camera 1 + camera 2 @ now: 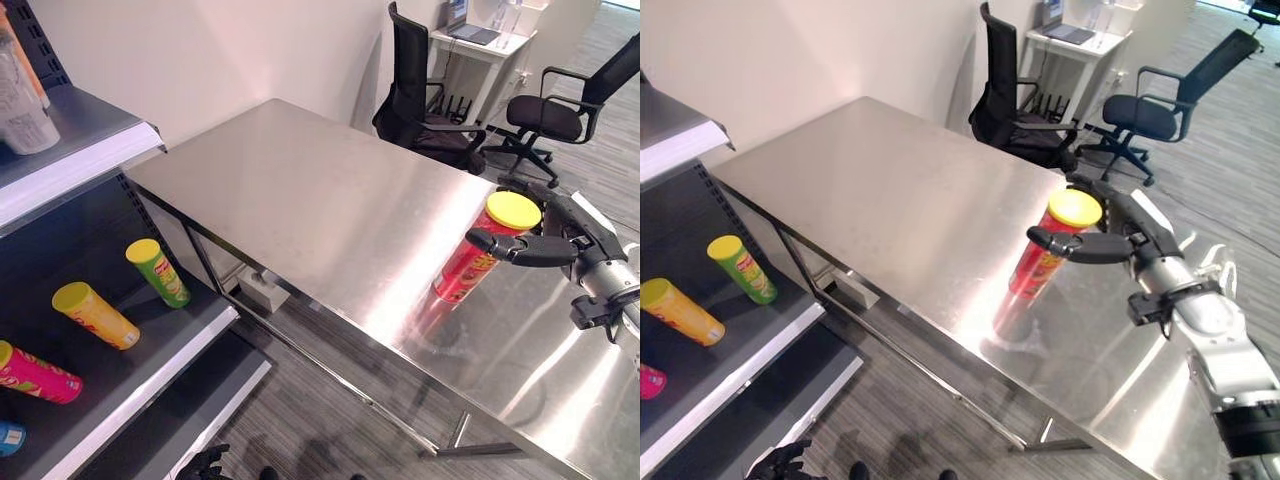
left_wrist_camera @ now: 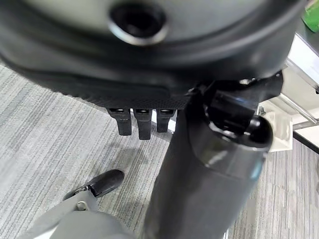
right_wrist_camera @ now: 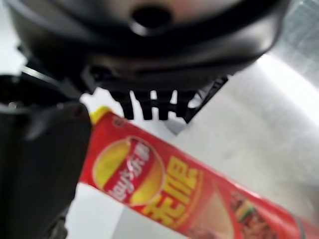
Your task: Put the goods on the table back onto the shelves and tidy them up.
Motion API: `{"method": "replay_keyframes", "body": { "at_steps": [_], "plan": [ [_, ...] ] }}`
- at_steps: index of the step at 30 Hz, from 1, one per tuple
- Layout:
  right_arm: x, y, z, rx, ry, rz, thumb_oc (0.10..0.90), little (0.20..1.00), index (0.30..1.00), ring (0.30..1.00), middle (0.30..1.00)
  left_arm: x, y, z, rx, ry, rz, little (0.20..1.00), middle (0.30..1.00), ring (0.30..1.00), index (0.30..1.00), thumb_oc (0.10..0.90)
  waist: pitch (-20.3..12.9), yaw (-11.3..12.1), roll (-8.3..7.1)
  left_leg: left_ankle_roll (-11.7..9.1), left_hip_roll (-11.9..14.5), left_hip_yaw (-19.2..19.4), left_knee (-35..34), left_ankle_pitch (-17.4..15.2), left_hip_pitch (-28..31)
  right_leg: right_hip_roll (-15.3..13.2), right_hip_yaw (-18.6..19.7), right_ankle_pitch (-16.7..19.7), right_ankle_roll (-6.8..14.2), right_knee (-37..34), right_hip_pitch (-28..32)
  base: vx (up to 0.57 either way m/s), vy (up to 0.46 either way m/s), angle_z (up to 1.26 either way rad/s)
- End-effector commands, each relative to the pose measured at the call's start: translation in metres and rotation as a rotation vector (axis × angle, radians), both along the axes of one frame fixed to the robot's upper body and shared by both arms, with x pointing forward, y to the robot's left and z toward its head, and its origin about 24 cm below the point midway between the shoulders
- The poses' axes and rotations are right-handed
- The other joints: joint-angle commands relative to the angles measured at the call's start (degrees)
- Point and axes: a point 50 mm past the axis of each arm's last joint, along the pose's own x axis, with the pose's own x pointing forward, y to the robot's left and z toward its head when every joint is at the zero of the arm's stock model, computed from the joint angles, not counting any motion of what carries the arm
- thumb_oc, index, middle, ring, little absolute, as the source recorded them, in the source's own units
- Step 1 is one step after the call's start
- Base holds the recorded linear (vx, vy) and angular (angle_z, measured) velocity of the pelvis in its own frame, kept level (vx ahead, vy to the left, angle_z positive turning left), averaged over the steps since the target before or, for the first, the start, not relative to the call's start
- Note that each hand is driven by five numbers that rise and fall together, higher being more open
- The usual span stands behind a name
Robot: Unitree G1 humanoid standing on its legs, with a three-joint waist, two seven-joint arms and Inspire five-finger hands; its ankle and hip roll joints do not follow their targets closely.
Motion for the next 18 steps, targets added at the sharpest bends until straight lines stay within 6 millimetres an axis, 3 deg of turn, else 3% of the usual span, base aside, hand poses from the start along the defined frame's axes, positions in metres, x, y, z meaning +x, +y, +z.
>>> {"method": "replay_keyframes", "body": {
  "at_steps": [1,2,10,18],
  "plan": [
    [0.002,0.003,0.046,-0.008,-0.224,0.021,0.419,0.328,0.328,0.328,0.328,0.019,0.01,0.008,0.049,-0.034,-0.082,0.9,0.9,0.9,0.9,0.8,-2.95,2.39,-3.04,-2.67,2.42,1.92,0.19,-2.25,-0.17,-7.65,-2.48,-0.3,8.01,0.29,0.57,0.0,0.0,0.0],
    [0.004,0.004,0.043,-0.002,-0.231,0.007,0.4,0.3,0.3,0.3,0.3,0.021,0.009,0.008,0.046,-0.042,-0.08,0.9,0.9,0.9,0.9,0.8,-2.87,2.49,-2.92,-2.58,2.42,1.9,0.19,-2.25,-0.09,-7.66,-2.58,-0.33,7.93,0.29,0.62,0.0,0.0,0.0],
    [0.002,0.004,0.041,0.014,-0.253,-0.015,0.4,0.3,0.3,0.3,0.3,0.024,0.01,0.01,0.052,-0.056,-0.066,0.9,0.9,0.9,0.9,0.8,-2.89,2.78,-2.95,-2.58,2.48,1.58,0.19,-2.29,-0.03,-7.58,-2.92,-0.63,7.83,0.29,1.02,0.0,0.0,0.0],
    [0.0,0.01,0.055,0.069,-0.4,-0.039,0.4,0.3,0.3,0.3,0.3,0.024,0.014,0.012,0.064,-0.069,-0.028,0.9,0.9,0.9,0.9,0.8,-2.93,3.14,-2.42,-2.66,2.78,1.05,0.19,-2.08,0.13,-7.3,-3.25,-1.17,7.44,0.29,1.48,0.0,-0.012,0.01]
  ]
}}
